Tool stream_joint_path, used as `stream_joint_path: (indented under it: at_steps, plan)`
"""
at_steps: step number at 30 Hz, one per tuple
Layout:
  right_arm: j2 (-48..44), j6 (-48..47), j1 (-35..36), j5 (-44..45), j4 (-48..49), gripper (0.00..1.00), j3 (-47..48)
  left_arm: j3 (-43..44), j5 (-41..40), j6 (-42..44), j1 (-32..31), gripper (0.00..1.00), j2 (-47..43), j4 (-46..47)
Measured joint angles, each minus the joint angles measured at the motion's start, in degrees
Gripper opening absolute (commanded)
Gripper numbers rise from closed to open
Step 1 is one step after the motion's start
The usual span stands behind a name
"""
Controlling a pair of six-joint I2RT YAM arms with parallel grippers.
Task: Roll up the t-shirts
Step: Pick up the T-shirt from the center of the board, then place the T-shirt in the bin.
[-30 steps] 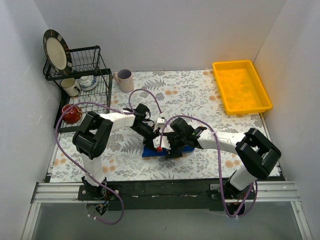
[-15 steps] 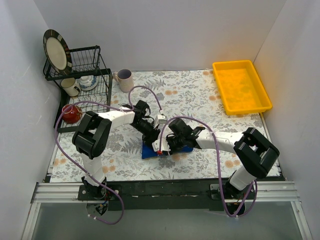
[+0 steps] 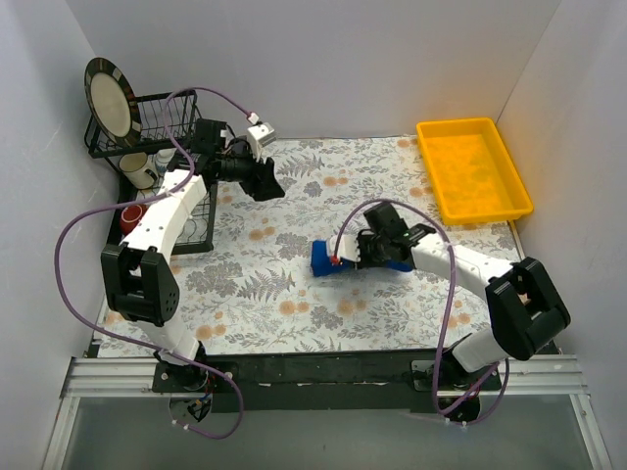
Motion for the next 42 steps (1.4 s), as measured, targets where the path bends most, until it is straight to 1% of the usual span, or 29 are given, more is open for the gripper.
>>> stream_joint_path:
  at_steps: [4, 7, 11, 15, 22, 29, 35, 42]
  plan:
    - [0.5, 0.6, -8.7, 2.4, 0.7, 0.01, 4.3, -2.4, -0.5, -1.5, 1.7, 0.54, -0.4, 1.2]
    - [3.3, 1.8, -15.2, 4.1, 2.5, 0.01, 9.3, -6.1, -0.7, -2.3, 2.1, 0.54, -0.4, 1.0]
    - [9.5, 3.9, -23.4, 5.9, 6.4, 0.01, 17.5, -8.4, -0.7, -2.6, 2.1, 0.54, -0.4, 0.0]
    - [15.6, 6.9, -29.5, 9.8, 11.0, 0.01, 23.9, -8.5, -0.9, -2.4, 2.0, 0.54, -0.4, -0.8]
    - [26.5, 10.0, -35.2, 15.5, 17.3, 0.01, 34.5, -8.6, -1.9, -0.8, 2.0, 0.54, 0.1, -3.0]
    - [34.8, 11.4, -38.6, 19.3, 21.5, 0.01, 42.8, -8.6, -2.4, 0.0, 2.0, 0.54, 4.0, -4.5]
    - [38.4, 9.1, -41.3, 17.3, 25.7, 0.01, 44.5, -8.6, -2.6, 1.0, 2.0, 0.54, 6.1, -6.3]
    - [43.0, 1.2, -44.6, 9.9, 30.2, 0.01, 46.2, -8.4, -2.8, 2.3, 2.0, 0.54, 9.0, -9.7]
